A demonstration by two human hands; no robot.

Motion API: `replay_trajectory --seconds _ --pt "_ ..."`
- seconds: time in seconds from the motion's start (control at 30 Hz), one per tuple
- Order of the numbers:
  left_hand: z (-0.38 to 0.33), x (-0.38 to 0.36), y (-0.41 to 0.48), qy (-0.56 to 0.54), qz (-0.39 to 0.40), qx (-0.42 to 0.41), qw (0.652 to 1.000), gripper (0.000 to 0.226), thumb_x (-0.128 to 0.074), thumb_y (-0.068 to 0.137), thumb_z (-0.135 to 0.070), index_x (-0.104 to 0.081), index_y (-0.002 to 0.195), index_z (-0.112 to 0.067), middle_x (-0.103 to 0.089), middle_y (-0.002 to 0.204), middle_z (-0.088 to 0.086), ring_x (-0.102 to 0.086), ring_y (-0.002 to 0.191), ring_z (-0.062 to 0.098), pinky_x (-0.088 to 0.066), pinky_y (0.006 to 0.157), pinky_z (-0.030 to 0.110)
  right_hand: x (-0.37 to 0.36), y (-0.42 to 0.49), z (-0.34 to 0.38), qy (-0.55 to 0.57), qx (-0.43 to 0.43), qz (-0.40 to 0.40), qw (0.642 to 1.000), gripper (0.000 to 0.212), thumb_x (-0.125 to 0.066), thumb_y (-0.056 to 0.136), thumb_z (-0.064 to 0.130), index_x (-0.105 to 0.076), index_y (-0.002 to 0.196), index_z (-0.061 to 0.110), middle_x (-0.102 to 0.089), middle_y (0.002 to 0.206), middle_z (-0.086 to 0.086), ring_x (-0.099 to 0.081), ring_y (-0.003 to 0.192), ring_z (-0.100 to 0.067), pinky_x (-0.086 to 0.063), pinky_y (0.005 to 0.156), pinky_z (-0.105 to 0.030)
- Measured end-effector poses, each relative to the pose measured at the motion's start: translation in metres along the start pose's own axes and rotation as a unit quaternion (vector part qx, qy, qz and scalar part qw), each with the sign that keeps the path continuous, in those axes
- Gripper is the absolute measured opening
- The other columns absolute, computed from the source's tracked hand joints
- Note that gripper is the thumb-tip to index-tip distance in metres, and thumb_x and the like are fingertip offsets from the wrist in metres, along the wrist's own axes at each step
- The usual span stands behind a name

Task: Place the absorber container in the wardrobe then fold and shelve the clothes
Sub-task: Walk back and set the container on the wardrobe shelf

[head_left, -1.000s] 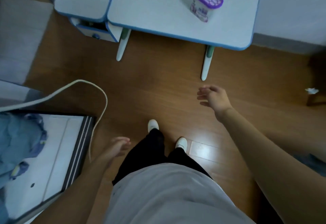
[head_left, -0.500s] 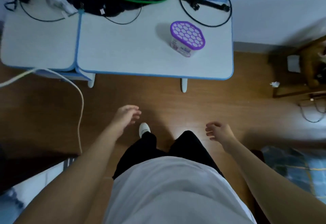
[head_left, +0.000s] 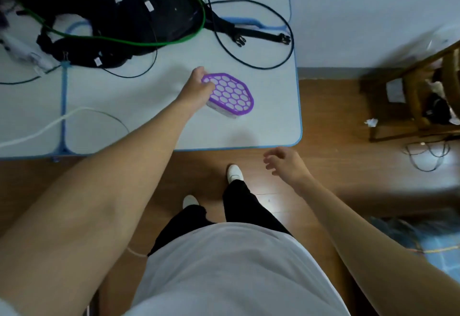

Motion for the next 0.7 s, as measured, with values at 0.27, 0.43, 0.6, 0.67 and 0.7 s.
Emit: replay_trajectory --seconds 0.27,0.43,0.6,0.67,0.7 --pt "0.025 -0.012 -0.028 -0.05 -0.051 0.059 0.996 0.053 -0.051 0.097 -0.01 -0.039 0.148 -0.017 -0.048 0.131 -0.007 -0.049 0.118 0.011 -0.041 0.088 0.019 0.025 0.095 0.132 0.069 0.081 -0.028 0.994 0.037 -0.049 0.101 0.025 -0.048 0.138 0.016 -0.054 0.124 0.0 -0.056 0.105 -0.015 -0.046 0.083 -0.028" --pt "0.038 -0.011 -0.039 -0.137 -0.079 0.109 0.981 0.038 -0.052 0.098 -0.014 -0.055 0.136 -0.016 -0.06 0.13 0.001 -0.058 0.116 0.016 -0.048 0.096 0.034 0.003 0.127 0.125 0.077 0.057 0.088 0.992 0.024 -0.046 0.102 0.03 -0.065 0.105 0.016 -0.064 0.102 -0.001 -0.058 0.097 -0.02 -0.047 0.087 -0.036" --pt "0.059 -0.025 -0.04 -0.21 -0.082 0.175 0.958 0.024 -0.044 0.103 -0.021 -0.057 0.123 -0.025 -0.066 0.115 -0.002 -0.061 0.105 0.015 -0.048 0.093 0.039 -0.023 0.131 0.1 0.135 0.044 0.176 0.974 0.032 -0.041 0.103 0.045 -0.069 0.1 0.03 -0.075 0.096 0.013 -0.068 0.094 -0.008 -0.051 0.09 -0.03" --pt "0.064 -0.039 -0.039 -0.242 -0.059 0.194 0.949 0.027 -0.04 0.106 -0.031 -0.052 0.13 -0.027 -0.063 0.123 -0.004 -0.058 0.113 0.014 -0.046 0.099 0.042 -0.032 0.133 0.098 0.158 0.057 0.185 0.968 0.03 -0.043 0.101 0.044 -0.066 0.112 0.028 -0.074 0.106 0.01 -0.068 0.102 -0.008 -0.051 0.094 -0.029" --pt "0.064 -0.046 -0.039 -0.25 -0.047 0.197 0.947 0.031 -0.039 0.106 -0.037 -0.047 0.135 -0.029 -0.058 0.132 -0.004 -0.054 0.12 0.014 -0.045 0.099 0.043 -0.034 0.133 0.099 0.162 0.064 0.18 0.968 0.033 -0.043 0.1 0.044 -0.064 0.118 0.025 -0.072 0.113 0.005 -0.067 0.106 -0.013 -0.051 0.097 -0.031"
Point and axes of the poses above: each hand's wrist, its own y-axis towards the middle knuckle, its own x-axis out of the back of the hand, z = x × y, the point moved 8 cm from there along y, towards the middle knuckle
